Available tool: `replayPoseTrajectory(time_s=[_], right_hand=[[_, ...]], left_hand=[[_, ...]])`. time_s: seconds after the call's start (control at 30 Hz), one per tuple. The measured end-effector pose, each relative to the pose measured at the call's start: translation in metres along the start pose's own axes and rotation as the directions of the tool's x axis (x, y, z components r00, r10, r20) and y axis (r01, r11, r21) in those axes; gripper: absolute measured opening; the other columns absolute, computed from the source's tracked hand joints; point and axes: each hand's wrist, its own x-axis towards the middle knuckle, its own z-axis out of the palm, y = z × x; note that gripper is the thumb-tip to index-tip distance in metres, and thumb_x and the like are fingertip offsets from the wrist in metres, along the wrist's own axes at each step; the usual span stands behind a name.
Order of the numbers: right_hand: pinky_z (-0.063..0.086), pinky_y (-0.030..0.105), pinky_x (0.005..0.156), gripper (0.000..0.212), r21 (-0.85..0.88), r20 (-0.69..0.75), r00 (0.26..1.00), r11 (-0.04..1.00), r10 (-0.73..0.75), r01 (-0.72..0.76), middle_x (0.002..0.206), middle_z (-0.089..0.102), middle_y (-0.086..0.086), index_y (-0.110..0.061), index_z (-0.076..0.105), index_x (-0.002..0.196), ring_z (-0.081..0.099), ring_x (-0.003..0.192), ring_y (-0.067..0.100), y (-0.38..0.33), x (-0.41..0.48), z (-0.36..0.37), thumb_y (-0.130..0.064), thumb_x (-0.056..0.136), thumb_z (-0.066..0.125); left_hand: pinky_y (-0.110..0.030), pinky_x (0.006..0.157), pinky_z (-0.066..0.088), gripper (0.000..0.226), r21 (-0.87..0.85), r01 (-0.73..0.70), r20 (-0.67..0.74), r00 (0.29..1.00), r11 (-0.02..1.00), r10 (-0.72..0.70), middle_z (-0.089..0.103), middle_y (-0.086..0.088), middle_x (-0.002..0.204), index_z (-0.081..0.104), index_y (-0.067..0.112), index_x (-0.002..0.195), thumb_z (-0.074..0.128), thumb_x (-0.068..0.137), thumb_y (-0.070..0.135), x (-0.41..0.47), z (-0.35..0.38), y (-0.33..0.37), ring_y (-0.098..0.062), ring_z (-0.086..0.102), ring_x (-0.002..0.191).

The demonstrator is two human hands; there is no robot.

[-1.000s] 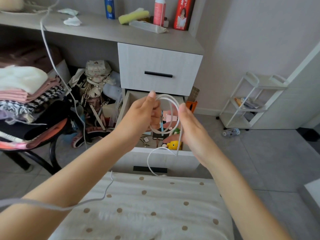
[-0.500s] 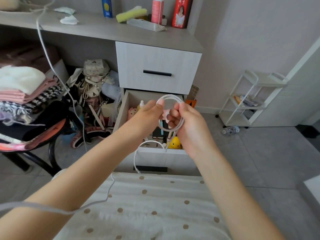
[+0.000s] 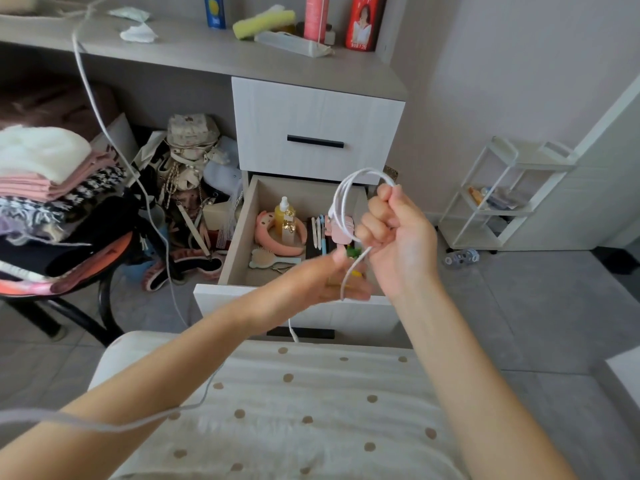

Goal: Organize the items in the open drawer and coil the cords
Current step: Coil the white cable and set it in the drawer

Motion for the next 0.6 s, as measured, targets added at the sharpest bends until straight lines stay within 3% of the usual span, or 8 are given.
replayPoseTrajectory(time_s=[0.1,0.13,0.23,0.3,0.4,0.5,0.6], right_hand=[[0.023,0.018,0.039,0.029,-0.020,0.003,1.000,1.000,-0.019,0.019,0.051,0.025,-0.007,-0.012,0.045,0.076,0.019,0.039,0.006,-0.008,0.002,-0.006,-0.016,0.102,0.031],[0.024,0.018,0.039,0.030,-0.047,0.010,1.000,0.999,-0.024,0.025,0.051,0.025,-0.007,-0.011,0.045,0.076,0.019,0.039,0.007,-0.011,0.002,-0.008,-0.016,0.102,0.031],[0.023,0.018,0.040,0.030,-0.184,0.039,0.998,0.982,-0.042,0.048,0.051,0.026,-0.007,-0.012,0.044,0.076,0.019,0.040,0.007,-0.023,0.002,-0.019,-0.016,0.102,0.030],[0.022,0.018,0.040,0.030,-0.271,0.044,0.999,0.963,0.010,0.002,0.050,0.027,-0.008,-0.012,0.045,0.077,0.019,0.041,0.006,-0.032,0.003,-0.026,-0.016,0.103,0.030],[0.019,0.018,0.039,0.031,-0.402,0.089,0.979,0.906,0.183,-0.133,0.052,0.027,-0.007,-0.012,0.046,0.076,0.021,0.039,0.005,-0.038,0.004,-0.033,-0.016,0.102,0.031],[0.016,0.018,0.039,0.031,-0.562,0.117,0.944,0.804,0.308,-0.193,0.052,0.025,-0.007,-0.012,0.044,0.073,0.019,0.039,0.004,-0.038,0.005,-0.033,-0.016,0.102,0.033],[0.017,0.017,0.038,0.032,-0.680,0.148,0.912,0.709,0.383,-0.187,0.051,0.026,-0.007,-0.012,0.043,0.071,0.019,0.038,0.005,-0.039,0.006,-0.027,-0.016,0.102,0.033]], left_hand=[[-0.026,0.084,0.049,0.018,0.267,-0.071,0.061,0.996,0.961,0.057,0.064,-0.003,0.077,0.060,0.009,0.086,0.058,0.090,0.027,-0.006,-0.004,-0.006,-0.015,0.062,0.079],[-0.023,0.077,0.049,0.017,0.339,-0.078,0.028,0.997,0.938,0.073,0.059,-0.001,0.070,0.058,0.009,0.079,0.060,0.090,0.021,-0.007,-0.008,-0.006,-0.013,0.059,0.071],[-0.018,0.057,0.041,0.030,0.474,-0.073,-0.047,0.993,0.877,0.108,0.047,0.004,0.056,0.054,0.009,0.066,0.058,0.086,0.031,-0.013,-0.023,-0.002,-0.008,0.046,0.053],[-0.015,0.050,0.034,0.032,0.438,-0.077,-0.076,0.990,0.896,0.122,0.040,0.009,0.053,0.051,0.009,0.063,0.057,0.085,0.031,-0.019,-0.031,0.005,-0.006,0.036,0.049],[-0.013,0.051,0.032,0.038,0.381,-0.137,-0.145,0.968,0.914,0.206,0.042,0.008,0.056,0.051,-0.006,0.075,0.058,0.084,0.030,-0.021,-0.039,0.017,-0.007,0.036,0.051],[-0.015,0.050,0.034,0.031,0.361,-0.205,-0.196,0.937,0.910,0.289,0.051,-0.024,0.069,0.059,0.000,0.085,0.064,0.083,0.031,-0.016,-0.039,0.032,-0.023,0.039,0.060],[-0.006,0.044,0.037,0.023,0.341,-0.139,-0.240,0.943,0.930,0.229,0.053,-0.045,0.091,0.059,0.006,0.096,0.066,0.081,0.022,-0.013,-0.040,0.050,-0.044,0.055,0.072]])
